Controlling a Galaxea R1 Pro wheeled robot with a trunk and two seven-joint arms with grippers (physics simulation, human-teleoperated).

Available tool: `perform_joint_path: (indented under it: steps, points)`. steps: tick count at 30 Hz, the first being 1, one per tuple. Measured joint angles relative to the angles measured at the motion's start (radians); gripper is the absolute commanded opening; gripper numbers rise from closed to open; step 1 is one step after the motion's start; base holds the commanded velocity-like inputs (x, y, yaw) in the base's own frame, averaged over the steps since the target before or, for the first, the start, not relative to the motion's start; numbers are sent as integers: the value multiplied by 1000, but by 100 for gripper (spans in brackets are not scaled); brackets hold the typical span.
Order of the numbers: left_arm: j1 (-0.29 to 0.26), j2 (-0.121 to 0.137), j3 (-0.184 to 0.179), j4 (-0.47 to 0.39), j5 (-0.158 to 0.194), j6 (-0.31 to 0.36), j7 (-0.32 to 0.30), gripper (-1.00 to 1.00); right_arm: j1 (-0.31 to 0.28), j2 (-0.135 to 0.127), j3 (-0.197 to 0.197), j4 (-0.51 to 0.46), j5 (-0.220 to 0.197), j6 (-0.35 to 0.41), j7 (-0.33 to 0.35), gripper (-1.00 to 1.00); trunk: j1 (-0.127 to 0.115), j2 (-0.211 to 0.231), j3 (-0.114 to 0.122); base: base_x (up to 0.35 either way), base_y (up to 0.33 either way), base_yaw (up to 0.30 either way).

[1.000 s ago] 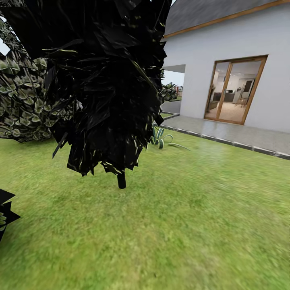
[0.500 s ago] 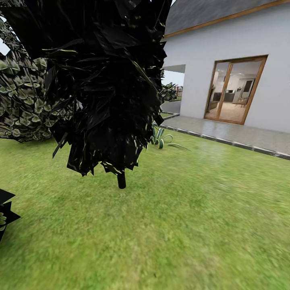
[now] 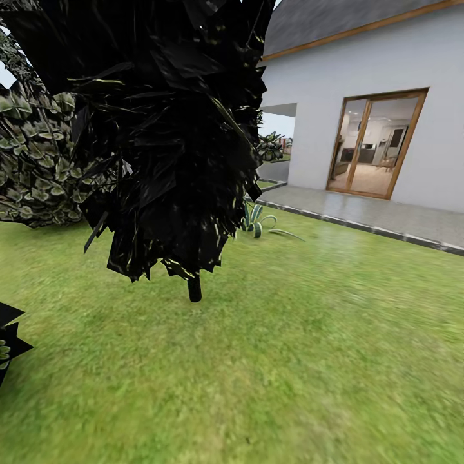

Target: Take the three Easter eggs out of the wicker basket on the lawn in the garden, then place them on the lawn next to a single tree (choose any tree) so that all three eggs are next to the same tree and none are left in the basket.

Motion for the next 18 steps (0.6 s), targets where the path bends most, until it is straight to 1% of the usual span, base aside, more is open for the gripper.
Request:
perform_joint_path:
  steps: [18]
  points:
    - [0, 0, 0, 0, 0, 0, 0, 100, 0, 0, 0, 0, 0, 0, 0, 100, 0, 0, 0, 0, 0, 0]
